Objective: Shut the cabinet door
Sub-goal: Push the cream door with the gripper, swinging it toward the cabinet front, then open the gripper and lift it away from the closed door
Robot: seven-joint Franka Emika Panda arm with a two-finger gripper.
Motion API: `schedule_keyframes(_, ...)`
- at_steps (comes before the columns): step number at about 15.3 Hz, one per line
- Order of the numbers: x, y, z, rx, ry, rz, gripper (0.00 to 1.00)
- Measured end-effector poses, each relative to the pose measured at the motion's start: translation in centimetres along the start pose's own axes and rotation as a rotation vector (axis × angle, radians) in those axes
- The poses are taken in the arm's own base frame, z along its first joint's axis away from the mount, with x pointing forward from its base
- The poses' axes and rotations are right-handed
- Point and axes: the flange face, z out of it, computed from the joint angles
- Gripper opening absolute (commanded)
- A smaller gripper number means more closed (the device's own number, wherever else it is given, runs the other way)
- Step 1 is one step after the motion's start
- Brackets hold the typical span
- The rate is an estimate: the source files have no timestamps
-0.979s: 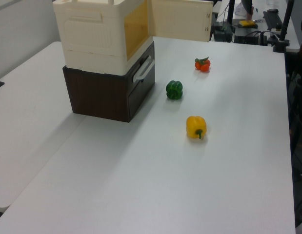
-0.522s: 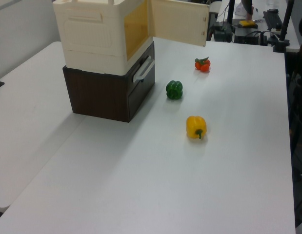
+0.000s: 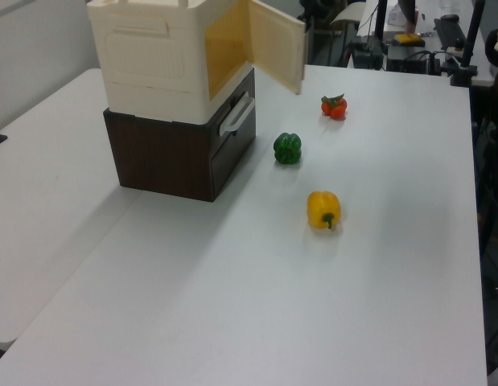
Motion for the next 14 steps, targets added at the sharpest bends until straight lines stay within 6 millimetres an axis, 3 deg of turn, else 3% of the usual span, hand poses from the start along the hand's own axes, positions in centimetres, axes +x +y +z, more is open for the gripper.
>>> schedule_keyframes(7, 1.8, -4.4, 4.7, -0.023, 0.14, -0.022, 0.0)
schedule_keyframes(14, 3.0, -6.1, 7.1, -0.06, 0.271, -0.04, 0.0)
